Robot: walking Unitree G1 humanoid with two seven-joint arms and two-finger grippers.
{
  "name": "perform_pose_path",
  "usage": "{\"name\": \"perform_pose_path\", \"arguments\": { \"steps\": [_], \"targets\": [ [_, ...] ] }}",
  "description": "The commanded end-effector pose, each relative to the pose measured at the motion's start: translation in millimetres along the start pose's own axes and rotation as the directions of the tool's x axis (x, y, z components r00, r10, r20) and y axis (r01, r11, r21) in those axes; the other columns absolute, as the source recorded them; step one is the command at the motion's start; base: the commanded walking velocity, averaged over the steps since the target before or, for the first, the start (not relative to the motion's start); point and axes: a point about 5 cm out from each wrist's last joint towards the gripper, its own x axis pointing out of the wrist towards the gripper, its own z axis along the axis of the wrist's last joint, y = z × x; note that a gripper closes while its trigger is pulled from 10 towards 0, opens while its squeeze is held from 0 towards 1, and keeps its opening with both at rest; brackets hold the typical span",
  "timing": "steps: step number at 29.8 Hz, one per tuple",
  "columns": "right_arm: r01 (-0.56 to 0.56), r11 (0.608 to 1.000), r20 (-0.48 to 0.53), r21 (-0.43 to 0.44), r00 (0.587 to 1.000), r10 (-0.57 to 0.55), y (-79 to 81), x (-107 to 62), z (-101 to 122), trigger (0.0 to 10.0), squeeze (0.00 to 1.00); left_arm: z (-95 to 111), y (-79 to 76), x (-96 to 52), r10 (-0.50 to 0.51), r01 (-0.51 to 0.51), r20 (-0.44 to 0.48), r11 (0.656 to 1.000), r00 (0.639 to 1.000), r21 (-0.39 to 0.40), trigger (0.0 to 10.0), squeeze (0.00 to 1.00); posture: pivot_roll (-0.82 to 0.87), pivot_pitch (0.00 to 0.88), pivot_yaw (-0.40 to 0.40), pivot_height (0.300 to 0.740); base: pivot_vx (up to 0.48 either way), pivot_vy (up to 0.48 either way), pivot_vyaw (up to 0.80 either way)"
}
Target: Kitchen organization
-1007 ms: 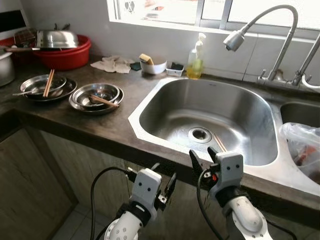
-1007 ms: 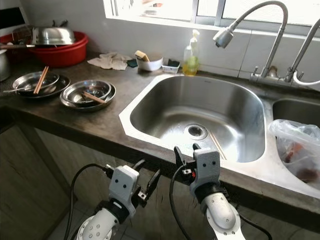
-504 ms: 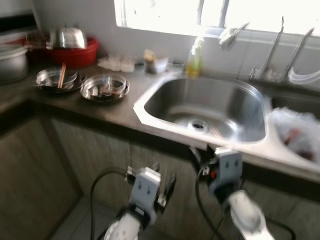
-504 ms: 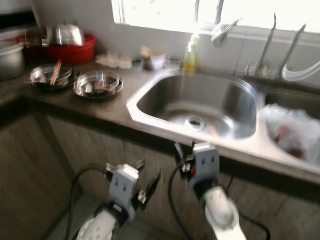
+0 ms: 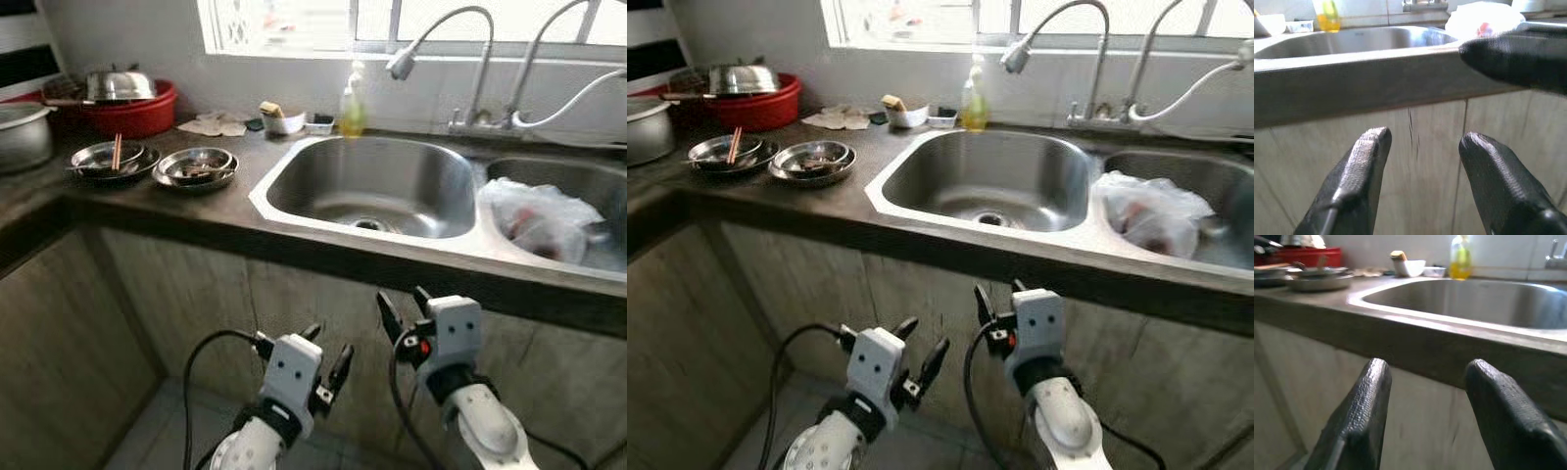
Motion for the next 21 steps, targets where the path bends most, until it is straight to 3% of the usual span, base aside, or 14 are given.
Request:
{"name": "perform_pose_path", "arguments": {
  "steps": [1, 16, 21],
  "targets": [
    [-0.005, 1.000, 0.019, -0.004, 1.000, 0.005, 1.3, 1.4, 4.6, 10.0, 0.00, 3.9, 1.6, 1.9, 0.008, -0.008, 0.013, 1.000, 1.000, 0.005, 10.0, 0.00, 0.00, 0.000, -0.039, 0.740, -0.277, 0.000, 0.00],
    [-0.022, 1.000, 0.014, -0.014, 1.000, 0.023, 4.1, 0.4, 3.0, 10.0, 0.00, 4.3, 1.6, 2.5, 0.011, -0.011, 0.013, 1.000, 1.000, 0.004, 10.0, 0.00, 0.00, 0.000, -0.042, 0.740, -0.281, 0.000, 0.00],
    [-0.026, 1.000, 0.019, -0.018, 0.999, 0.027, 4.6, 0.3, 3.3, 10.0, 0.00, 4.4, 1.3, 2.9, 0.012, -0.012, 0.013, 1.000, 1.000, 0.003, 10.0, 0.00, 0.00, 0.000, -0.044, 0.740, -0.279, 0.000, 0.75]
  ]
}}
